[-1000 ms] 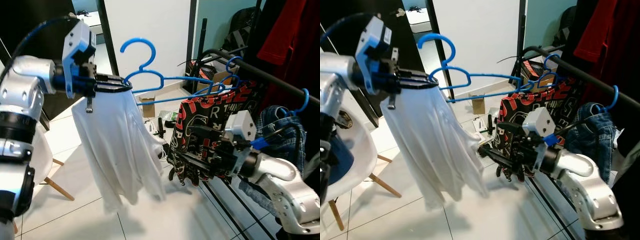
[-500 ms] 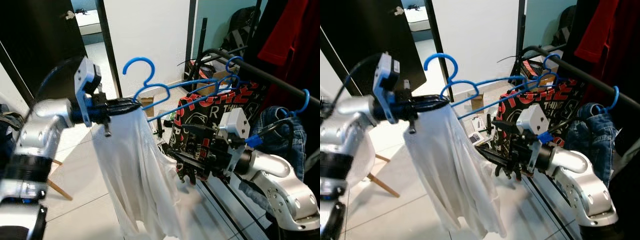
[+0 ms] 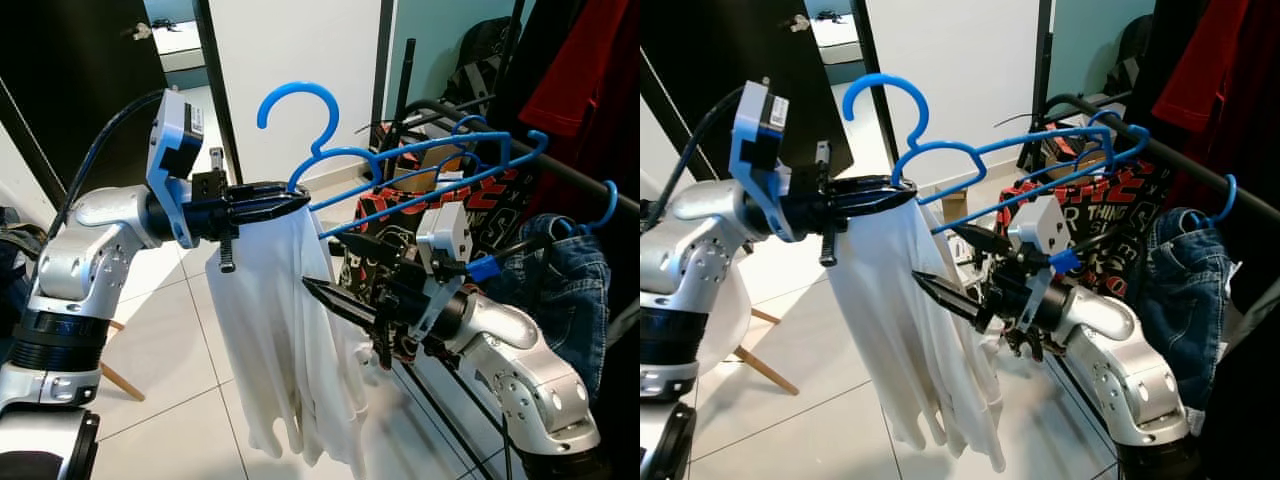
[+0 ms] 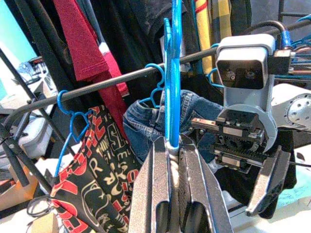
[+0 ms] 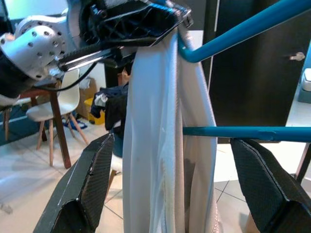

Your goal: Hang hanger

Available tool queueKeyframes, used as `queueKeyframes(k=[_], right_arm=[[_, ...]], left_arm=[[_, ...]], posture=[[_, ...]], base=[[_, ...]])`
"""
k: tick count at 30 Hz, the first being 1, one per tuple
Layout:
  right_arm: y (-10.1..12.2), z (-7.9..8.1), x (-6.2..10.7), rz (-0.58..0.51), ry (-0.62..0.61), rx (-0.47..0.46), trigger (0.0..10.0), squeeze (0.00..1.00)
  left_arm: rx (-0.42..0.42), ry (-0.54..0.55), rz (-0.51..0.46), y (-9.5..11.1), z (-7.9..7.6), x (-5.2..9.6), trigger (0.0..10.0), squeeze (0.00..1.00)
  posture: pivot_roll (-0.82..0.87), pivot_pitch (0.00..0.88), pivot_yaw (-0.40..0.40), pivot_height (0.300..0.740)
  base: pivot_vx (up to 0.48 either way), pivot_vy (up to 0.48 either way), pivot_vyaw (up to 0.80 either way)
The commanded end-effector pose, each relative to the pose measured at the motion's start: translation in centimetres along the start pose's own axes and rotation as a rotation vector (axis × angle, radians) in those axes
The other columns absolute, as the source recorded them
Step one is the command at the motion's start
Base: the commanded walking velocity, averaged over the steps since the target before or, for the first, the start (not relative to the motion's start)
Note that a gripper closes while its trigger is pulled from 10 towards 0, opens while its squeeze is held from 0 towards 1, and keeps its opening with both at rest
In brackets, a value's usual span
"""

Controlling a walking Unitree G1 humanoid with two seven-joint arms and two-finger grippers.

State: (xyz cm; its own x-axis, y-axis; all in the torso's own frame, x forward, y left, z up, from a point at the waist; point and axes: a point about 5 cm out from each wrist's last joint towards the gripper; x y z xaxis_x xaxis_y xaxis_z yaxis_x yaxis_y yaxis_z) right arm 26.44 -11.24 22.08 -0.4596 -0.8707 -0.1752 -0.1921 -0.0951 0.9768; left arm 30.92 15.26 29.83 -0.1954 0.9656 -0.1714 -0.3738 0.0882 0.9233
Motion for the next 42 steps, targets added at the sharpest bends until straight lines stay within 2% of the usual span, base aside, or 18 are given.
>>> queueKeyframes(k=[1, 8, 11, 12, 14, 25, 30, 35, 42], right_arm=[[0.3, 0.5, -0.4, -0.015, 0.029, -0.001, 10.0, 0.00], [-0.7, 1.1, -0.7, 0.066, 0.064, 0.027, 10.0, 0.00], [-2.2, 1.3, -0.5, 0.175, 0.070, 0.058, 10.0, 0.00], [-2.2, 1.3, -0.5, 0.175, 0.070, 0.058, 10.0, 0.00], [-3.6, 1.2, -0.1, 0.280, 0.057, 0.075, 10.0, 0.00], [-5.1, 0.5, 0.0, 0.400, 0.019, 0.098, 10.0, 0.00], [-7.1, 0.2, 1.0, 0.586, 0.022, 0.171, 10.0, 0.00], [-7.7, 0.3, 1.7, 0.653, 0.038, 0.185, 10.0, 0.00], [-8.1, 0.2, 2.1, 0.685, 0.039, 0.188, 10.0, 0.00]], left_arm=[[-0.031, -0.012, 0.011, 0.8, 0.0, 0.1, 10.0, 0.00], [-0.044, -0.023, 0.009, 1.2, 0.0, -0.3, 10.0, 0.00], [-0.049, -0.024, 0.004, 1.5, 0.1, -0.5, 10.0, 0.00], [-0.049, -0.024, 0.004, 1.5, 0.1, -0.5, 10.0, 0.00], [-0.054, -0.027, -0.001, 1.6, 0.1, -0.7, 10.0, 0.00], [-0.055, -0.031, -0.015, 1.8, 0.0, -1.1, 10.0, 0.00], [-0.063, -0.024, -0.013, 2.0, 0.2, -0.9, 10.0, 0.00], [-0.071, -0.019, -0.013, 2.2, 0.3, -0.9, 10.0, 0.00], [-0.081, -0.015, -0.018, 2.5, 0.5, -1.0, 10.0, 0.00]], posture=[[-0.02, 0.000, 0.040, 0.740], [-0.03, 0.000, 0.047, 0.740], [-0.04, 0.000, 0.040, 0.740], [-0.04, 0.000, 0.040, 0.740], [-0.05, 0.000, 0.039, 0.740], [-0.05, 0.000, 0.033, 0.740], [-0.05, 0.000, 0.033, 0.740], [-0.05, 0.000, 0.034, 0.740], [-0.05, 0.000, 0.037, 0.740]], base=[[0.000, 0.000, 0.00], [0.000, 0.000, 0.00], [0.000, 0.000, 0.00], [0.000, 0.000, 0.00], [0.000, 0.000, 0.00], [0.000, 0.000, 0.00], [0.000, 0.000, 0.00], [0.000, 0.000, 0.00], [0.000, 0.000, 0.00]])
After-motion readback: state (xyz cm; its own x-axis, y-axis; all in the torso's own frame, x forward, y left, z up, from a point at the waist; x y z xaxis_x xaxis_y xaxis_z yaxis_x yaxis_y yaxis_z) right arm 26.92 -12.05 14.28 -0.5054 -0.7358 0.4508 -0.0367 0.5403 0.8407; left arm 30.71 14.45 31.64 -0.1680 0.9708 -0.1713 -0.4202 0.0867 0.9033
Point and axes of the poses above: a point about 5 cm out from each wrist's last joint towards the gripper, its own x axis pointing back from the gripper into the wrist, its own y axis along the axis of the wrist's last joint, z = x × y, and after that the axes turned 2 degrees about x, right-handed
